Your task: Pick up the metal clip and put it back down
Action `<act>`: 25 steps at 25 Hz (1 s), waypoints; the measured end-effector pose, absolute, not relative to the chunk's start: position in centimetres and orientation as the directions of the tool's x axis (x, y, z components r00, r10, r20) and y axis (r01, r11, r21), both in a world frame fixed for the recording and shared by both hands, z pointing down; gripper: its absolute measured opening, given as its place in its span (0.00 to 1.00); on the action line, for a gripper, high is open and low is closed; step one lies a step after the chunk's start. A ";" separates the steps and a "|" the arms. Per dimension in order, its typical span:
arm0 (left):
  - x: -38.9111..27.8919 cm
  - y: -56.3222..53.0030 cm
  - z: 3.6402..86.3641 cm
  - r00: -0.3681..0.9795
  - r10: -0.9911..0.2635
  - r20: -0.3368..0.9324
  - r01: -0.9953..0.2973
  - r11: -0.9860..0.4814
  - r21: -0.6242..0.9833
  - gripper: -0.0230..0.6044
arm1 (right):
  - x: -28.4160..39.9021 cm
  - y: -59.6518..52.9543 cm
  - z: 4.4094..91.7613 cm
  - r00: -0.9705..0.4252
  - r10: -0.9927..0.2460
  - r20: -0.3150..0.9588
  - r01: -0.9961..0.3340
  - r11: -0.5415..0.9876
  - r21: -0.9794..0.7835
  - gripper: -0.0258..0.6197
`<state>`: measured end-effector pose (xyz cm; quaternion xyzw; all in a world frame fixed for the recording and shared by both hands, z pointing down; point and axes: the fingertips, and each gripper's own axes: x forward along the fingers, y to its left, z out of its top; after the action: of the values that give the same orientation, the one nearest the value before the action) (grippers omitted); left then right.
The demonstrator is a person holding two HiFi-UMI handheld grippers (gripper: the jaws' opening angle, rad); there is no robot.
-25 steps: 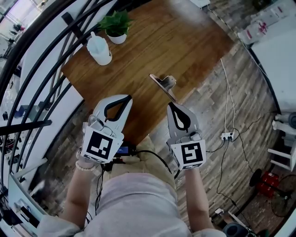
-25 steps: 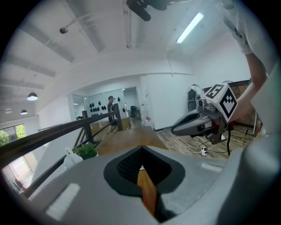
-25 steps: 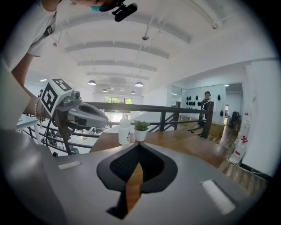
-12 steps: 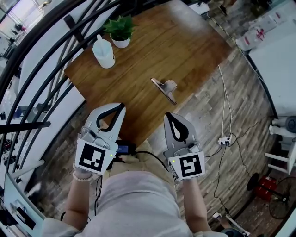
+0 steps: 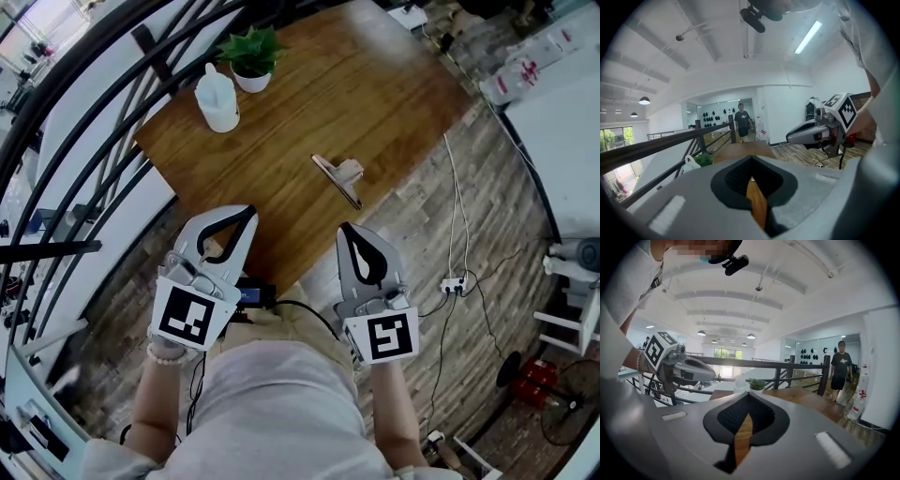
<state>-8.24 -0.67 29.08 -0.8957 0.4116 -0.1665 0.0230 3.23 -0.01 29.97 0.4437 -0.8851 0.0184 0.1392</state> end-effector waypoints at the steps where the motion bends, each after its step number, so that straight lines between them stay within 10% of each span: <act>1: -8.3 -0.7 29.2 0.607 -0.744 0.281 -0.728 -0.662 -0.179 0.04 | 3.3 0.0 30.1 -0.565 -0.779 0.271 -0.789 0.606 0.098 0.05; 25: -7.5 -0.9 29.5 0.630 -0.725 0.278 -0.711 -0.682 -0.169 0.04 | 4.0 0.3 30.6 -0.532 -0.798 0.282 -0.810 0.577 0.105 0.05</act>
<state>-7.51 -0.92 29.45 -0.9025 0.3979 -0.1635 0.0215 4.01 0.29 30.63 0.4595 -0.8750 0.0192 0.1512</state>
